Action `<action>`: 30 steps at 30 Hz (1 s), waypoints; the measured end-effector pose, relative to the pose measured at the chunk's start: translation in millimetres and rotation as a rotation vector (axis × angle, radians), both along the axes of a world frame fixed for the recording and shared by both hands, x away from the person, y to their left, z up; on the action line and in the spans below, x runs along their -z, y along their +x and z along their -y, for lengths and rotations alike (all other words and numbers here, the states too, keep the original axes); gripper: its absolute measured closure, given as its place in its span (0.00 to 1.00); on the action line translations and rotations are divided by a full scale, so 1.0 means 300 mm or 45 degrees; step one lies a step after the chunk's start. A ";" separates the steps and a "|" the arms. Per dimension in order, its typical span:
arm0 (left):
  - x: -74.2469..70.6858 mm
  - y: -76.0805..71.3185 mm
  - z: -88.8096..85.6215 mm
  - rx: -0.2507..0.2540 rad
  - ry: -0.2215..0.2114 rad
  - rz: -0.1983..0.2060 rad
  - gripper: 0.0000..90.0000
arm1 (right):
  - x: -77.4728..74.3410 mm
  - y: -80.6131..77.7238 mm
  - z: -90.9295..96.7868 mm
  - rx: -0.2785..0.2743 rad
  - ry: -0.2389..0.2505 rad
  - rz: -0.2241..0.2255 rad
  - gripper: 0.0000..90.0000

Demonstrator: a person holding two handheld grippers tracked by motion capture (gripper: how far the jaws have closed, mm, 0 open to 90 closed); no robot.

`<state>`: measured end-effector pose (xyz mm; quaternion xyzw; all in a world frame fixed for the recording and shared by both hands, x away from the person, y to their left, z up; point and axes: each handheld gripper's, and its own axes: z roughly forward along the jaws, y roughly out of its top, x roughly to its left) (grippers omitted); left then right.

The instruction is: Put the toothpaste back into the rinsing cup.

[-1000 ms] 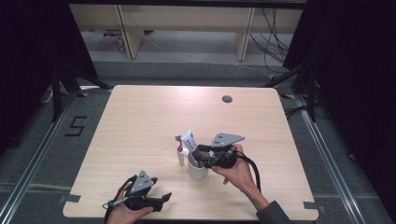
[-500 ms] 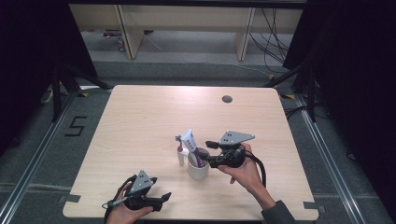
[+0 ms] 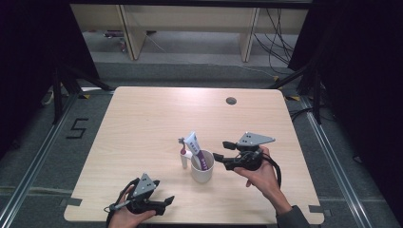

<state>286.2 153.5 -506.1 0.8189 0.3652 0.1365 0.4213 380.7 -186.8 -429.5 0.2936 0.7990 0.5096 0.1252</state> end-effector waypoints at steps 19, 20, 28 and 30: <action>0.000 0.001 0.002 -0.004 -0.013 0.006 0.23 | 0.013 -0.028 0.119 0.074 0.032 -0.047 0.37; 0.001 0.000 0.003 -0.007 -0.019 0.007 0.23 | 0.013 -0.032 0.127 0.088 0.016 -0.047 0.36; 0.001 0.000 0.004 -0.008 -0.021 0.007 0.24 | 0.026 -0.045 0.154 0.101 0.015 -0.061 0.36; 0.000 -0.001 -0.001 0.008 0.018 0.006 0.23 | 0.030 -0.047 0.159 0.102 0.020 -0.071 0.36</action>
